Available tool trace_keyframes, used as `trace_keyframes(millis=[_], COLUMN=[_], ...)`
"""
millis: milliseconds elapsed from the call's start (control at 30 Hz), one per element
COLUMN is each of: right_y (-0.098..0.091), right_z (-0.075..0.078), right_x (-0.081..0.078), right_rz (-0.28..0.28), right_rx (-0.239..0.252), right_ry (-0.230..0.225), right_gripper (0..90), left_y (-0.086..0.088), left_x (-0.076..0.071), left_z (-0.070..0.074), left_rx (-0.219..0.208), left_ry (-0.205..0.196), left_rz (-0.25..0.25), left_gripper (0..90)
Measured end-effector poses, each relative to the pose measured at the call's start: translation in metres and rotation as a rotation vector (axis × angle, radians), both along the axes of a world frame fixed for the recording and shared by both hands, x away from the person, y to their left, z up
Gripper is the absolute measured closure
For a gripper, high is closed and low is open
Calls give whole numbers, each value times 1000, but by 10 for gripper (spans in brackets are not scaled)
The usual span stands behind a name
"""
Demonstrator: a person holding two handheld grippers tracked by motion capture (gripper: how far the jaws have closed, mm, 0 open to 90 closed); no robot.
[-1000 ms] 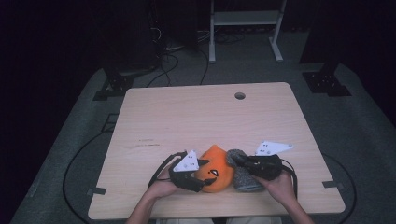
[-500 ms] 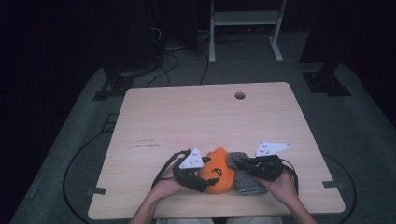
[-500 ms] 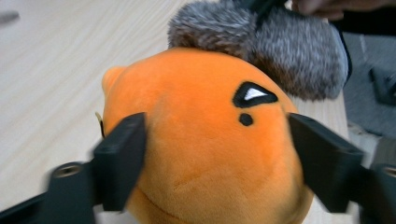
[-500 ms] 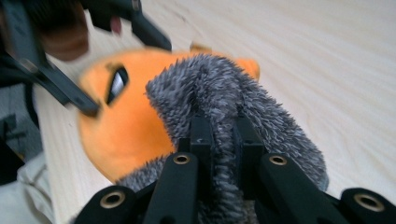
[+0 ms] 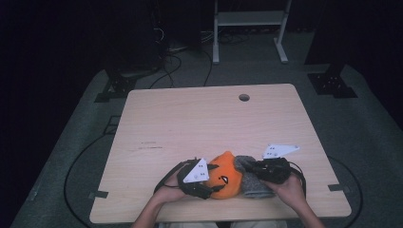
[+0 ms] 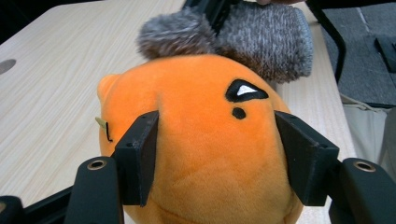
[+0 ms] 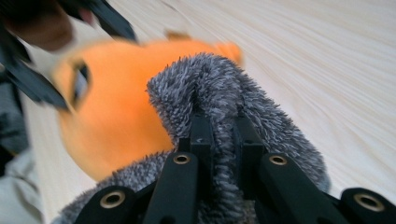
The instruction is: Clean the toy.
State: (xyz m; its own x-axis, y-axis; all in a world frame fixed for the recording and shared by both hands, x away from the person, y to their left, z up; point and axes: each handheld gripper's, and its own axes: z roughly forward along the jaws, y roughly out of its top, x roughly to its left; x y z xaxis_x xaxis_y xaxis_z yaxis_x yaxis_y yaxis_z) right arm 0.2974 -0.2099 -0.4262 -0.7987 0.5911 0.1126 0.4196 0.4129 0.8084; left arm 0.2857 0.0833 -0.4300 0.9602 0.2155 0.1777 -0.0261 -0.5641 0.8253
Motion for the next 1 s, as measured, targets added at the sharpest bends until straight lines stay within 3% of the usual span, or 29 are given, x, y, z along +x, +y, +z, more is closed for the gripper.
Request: trace_keyframes(millis=[67, 300, 500, 667, 833, 1000], right_y=[-9, -61, -94, -98, -95, -88], right_z=[-1, 7, -1, -2, -2, -5], right_x=[-1, -10, -20, -18, -18, -19], right_rz=[-29, -136, -205, -214, -206, -186], right_rx=[-17, 46, 50, 97, 129, 130], right_ry=[-1, -36, -38, -65, -83, -90], right_gripper=[808, 784, 600, 465, 445, 440], left_y=[3, 3, 1, 1, 3, 11], left_x=[2, 8, 11, 12, 14, 22], left_z=[-1, -1, 0, 1, 3, 5], left_rx=[-6, -46, -86, -106, -139, -147], left_ry=[8, 37, 57, 69, 80, 29], left_rz=[12, 58, 87, 99, 125, 240], left_gripper=[352, 367, 373, 381, 403, 413])
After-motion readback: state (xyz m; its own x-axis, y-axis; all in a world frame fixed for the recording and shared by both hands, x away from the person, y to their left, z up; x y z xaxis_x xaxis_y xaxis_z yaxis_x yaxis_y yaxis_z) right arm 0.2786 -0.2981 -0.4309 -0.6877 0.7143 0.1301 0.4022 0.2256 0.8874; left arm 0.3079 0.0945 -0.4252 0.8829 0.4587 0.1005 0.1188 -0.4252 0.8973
